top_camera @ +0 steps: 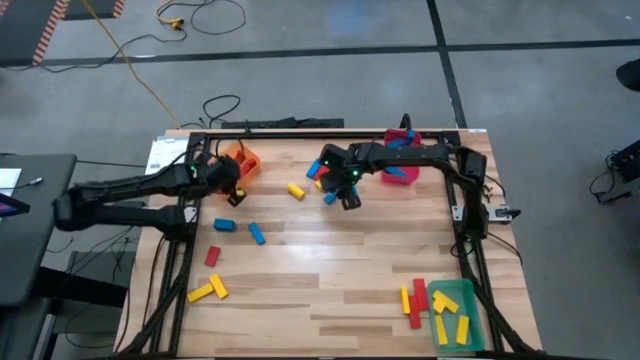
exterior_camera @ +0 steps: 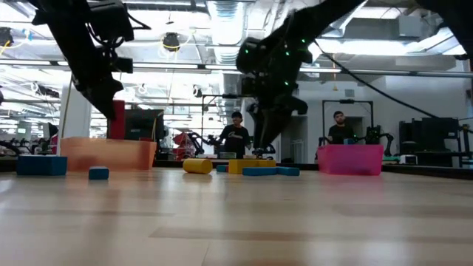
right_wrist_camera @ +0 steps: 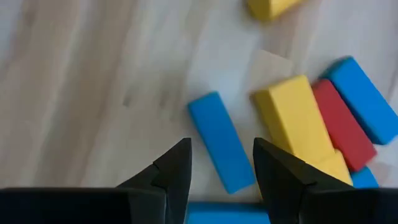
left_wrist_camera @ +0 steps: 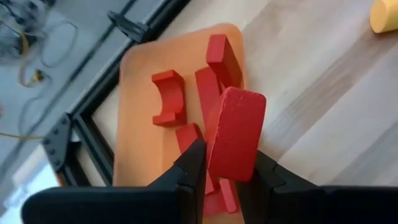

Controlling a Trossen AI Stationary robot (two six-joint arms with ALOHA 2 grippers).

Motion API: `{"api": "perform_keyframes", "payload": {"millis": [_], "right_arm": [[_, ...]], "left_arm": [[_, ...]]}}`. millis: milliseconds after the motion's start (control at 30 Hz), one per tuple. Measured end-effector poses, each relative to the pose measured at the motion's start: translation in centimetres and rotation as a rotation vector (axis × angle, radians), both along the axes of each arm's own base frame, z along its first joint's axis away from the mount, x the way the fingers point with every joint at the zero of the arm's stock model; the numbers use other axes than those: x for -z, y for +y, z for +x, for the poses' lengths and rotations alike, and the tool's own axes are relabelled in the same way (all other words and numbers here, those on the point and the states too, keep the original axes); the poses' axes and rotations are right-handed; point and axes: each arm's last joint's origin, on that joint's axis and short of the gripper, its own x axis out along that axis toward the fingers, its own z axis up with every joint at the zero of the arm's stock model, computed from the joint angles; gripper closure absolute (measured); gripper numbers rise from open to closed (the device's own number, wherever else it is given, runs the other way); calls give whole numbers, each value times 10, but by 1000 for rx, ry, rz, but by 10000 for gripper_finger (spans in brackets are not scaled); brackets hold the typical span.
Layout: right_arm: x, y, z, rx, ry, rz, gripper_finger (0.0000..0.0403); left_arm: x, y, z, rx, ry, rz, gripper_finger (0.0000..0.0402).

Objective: Sort blocks
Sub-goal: Put the red block into the orange bin, then put the blue block into the red bin

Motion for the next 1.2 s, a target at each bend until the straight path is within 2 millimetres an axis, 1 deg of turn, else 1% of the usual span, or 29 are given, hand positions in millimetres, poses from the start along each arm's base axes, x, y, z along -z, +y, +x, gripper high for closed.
{"api": "perform_keyframes", "payload": {"millis": [167, 300, 500, 600, 733, 867, 967, 1100, 1133, 1200], "right_arm": [[21, -5, -10, -57, 19, -21, 221], [29, -9, -13, -67, -8, -37, 221], [29, -19, -14, -50, -34, -52, 221], [29, -26, -15, -35, -47, -57, 221], [28, -32, -18, -44, -69, -6, 221], [28, -34, -19, -51, -81, 38, 221], [37, -34, -15, -63, -86, 67, 221], [60, -35, -12, -65, -36, 89, 221], [62, -33, -10, -70, -29, 75, 221], [57, -29, -10, -72, -30, 58, 221]], "left_arm": [[0, 8, -3, -24, -21, -46, 344], [1, 14, -6, -38, -45, -90, 344], [5, 18, -6, -71, -43, -131, 343], [10, 20, -2, -82, -19, -149, 334], [17, 22, 2, -101, 14, -175, 301], [22, 24, 4, -120, 26, -190, 257], [22, 25, 6, -132, 13, -189, 220], [17, 25, 7, -129, -10, -180, 175], [14, 24, 7, -121, -15, -179, 166], [9, 21, 9, -98, -34, -175, 153]]}}
